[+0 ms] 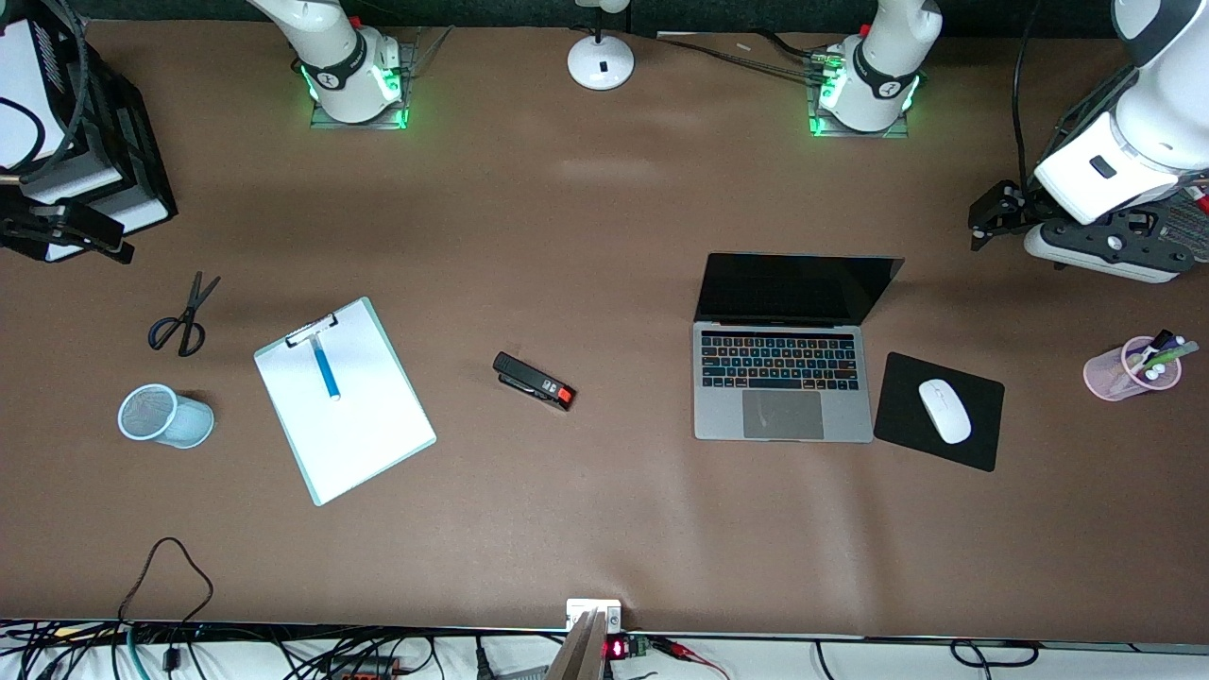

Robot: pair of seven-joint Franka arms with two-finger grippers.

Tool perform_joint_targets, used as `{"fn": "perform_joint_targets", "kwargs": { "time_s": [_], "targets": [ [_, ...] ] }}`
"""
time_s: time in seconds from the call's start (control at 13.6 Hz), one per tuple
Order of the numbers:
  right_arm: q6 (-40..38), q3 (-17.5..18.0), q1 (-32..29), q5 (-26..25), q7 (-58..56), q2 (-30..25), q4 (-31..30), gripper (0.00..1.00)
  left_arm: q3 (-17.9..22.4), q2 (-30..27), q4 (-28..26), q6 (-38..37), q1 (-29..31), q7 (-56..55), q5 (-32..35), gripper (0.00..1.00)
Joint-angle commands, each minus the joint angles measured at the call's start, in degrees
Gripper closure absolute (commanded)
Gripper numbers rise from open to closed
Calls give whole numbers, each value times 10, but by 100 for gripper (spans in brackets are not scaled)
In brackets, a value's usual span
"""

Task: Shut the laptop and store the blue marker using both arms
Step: 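Move the right gripper to the blue marker while the left gripper reaches the laptop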

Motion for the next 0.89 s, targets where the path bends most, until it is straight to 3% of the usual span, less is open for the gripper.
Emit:
{"fn": "perform_joint_targets", "kwargs": {
  "time_s": [0.0, 0.66, 0.81],
  "targets": [
    [2, 0, -2, 8, -4, -14, -11, 0, 0, 2, 11, -7, 0, -2, 11, 0],
    [41, 1, -2, 18, 3, 21, -9, 0, 1, 7, 11, -7, -2, -7, 10, 0],
    [42, 1, 0, 18, 3, 43, -8, 0, 0, 9, 12, -15, -3, -20, 12, 62]
  ]
}}
